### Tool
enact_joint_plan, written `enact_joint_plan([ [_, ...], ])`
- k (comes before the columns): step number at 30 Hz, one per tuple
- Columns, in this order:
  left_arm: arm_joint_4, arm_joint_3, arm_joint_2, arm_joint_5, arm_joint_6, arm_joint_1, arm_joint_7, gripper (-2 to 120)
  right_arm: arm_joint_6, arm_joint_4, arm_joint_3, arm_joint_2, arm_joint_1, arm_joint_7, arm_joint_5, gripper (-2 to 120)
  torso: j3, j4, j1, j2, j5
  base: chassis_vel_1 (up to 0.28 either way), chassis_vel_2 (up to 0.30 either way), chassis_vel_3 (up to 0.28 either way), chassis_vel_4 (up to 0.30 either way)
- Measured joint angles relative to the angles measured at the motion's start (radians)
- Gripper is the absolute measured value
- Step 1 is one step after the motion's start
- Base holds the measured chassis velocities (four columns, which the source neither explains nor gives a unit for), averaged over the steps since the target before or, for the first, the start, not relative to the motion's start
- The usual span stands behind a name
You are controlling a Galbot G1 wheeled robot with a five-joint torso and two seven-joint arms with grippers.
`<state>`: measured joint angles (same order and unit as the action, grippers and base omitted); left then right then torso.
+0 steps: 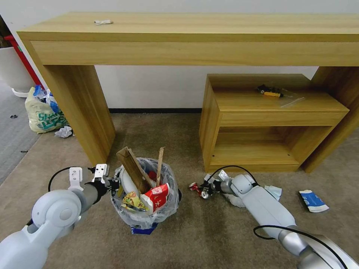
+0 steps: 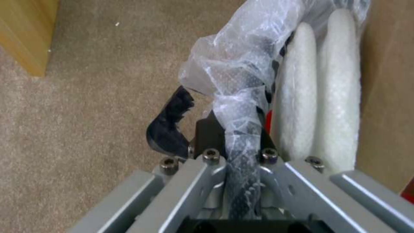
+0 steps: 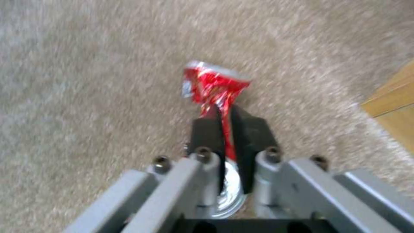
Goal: Pick up the trash bin and place the garbage on the floor into it.
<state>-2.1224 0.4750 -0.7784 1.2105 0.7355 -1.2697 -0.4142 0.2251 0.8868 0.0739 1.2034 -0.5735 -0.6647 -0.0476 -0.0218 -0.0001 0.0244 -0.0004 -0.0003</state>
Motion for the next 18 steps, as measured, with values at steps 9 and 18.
enact_joint_plan([
  [9,0.01,-0.005,0.003,0.001,0.0,0.006,0.0,0,-0.025,0.004,-0.029,-0.015,-0.018,0.018,-0.047,0,0.0,0.0001,0.0,0.0,0.0,0.0,0.0,0.0,0.0],
  [18,0.024,-0.006,0.006,0.005,0.0,0.015,0.002,0,0.04,0.06,0.01,-0.119,-0.022,-0.023,-0.039,7,0.0,-0.0005,0.0,0.0,-0.0003,0.0,0.0,0.0,0.0],
])
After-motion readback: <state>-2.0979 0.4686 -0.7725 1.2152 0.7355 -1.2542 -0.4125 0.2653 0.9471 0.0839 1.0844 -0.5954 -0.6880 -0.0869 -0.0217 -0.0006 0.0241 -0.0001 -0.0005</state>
